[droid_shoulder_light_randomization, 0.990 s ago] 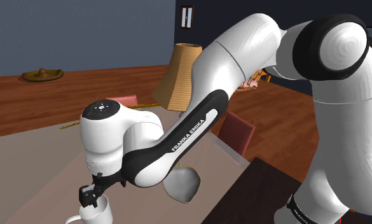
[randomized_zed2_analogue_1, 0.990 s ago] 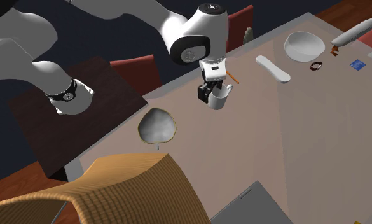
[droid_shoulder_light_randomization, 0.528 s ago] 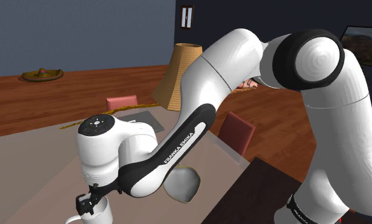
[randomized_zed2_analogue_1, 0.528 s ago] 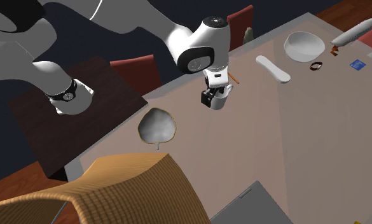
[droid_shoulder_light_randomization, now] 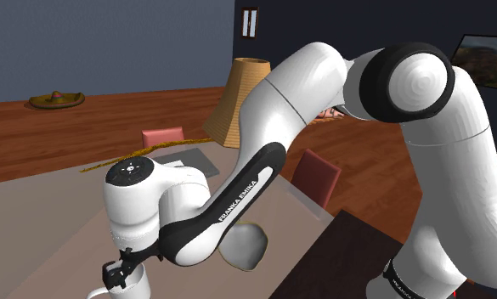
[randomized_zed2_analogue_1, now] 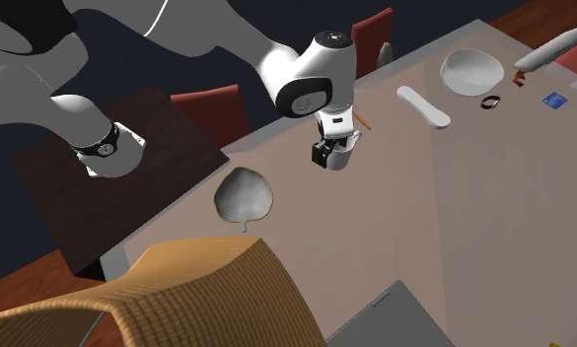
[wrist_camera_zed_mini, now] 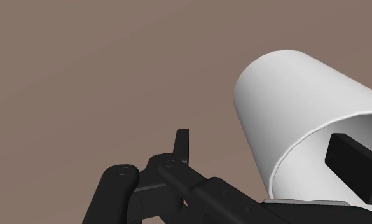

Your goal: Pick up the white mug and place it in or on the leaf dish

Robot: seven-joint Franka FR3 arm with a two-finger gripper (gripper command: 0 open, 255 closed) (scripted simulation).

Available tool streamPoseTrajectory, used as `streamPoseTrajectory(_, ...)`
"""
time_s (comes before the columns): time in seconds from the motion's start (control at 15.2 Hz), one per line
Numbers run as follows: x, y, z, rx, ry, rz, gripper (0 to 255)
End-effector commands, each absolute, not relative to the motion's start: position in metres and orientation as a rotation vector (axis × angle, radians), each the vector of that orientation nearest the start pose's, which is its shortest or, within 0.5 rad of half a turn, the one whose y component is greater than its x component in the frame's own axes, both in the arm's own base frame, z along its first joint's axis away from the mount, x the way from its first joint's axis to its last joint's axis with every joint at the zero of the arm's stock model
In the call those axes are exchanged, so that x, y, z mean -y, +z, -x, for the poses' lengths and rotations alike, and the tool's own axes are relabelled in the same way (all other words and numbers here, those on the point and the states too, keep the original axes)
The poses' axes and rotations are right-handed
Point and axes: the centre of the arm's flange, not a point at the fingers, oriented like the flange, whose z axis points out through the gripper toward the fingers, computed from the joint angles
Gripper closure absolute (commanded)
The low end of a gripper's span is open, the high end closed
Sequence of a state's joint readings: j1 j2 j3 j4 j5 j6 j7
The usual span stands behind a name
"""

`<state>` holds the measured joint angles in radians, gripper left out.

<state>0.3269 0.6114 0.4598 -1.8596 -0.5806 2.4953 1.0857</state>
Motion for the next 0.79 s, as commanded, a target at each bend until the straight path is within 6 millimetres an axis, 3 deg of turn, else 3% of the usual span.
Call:
streamPoseTrajectory(0.0, -0.447, 0.226, -0.47, 0.097, -0.261, 3.099, 255)
streamPoseTrajectory(0.59, -0.447, 0.226, -0.47, 0.097, -0.261, 3.099, 255)
streamPoseTrajectory(0.73, -0.447, 0.237, -0.47, 0.097, -0.261, 3.099, 255)
